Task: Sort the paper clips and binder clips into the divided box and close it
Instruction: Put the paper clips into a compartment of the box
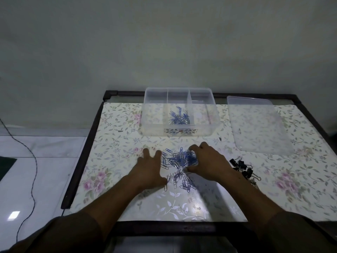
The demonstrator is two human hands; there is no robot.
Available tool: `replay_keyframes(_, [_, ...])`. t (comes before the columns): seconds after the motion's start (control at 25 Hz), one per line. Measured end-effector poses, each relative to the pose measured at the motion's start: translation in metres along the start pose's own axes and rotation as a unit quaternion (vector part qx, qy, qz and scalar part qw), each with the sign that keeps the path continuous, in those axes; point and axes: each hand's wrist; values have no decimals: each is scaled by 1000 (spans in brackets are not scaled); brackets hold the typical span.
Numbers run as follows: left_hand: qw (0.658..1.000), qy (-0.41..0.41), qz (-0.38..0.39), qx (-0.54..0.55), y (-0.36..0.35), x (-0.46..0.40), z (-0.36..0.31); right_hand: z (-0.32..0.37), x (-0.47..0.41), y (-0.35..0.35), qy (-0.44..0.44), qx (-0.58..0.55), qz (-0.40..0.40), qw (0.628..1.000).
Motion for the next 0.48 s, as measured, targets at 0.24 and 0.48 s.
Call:
replay_keyframes(0.24, [987, -82, -107, 84, -3, -23, -41, 18, -13, -12, 56, -87, -24, 994])
replay_keyframes(0.48, [965, -39, -164, 199, -2, -23, -41, 20, -6, -7, 19, -211, -59, 975])
Point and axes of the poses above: each hand's wrist, its own x-axis away from the middle knuckle, its own y-axis out of the back of the hand, z = x × y, and after that the axes turned 12 degrees about -x, right-handed
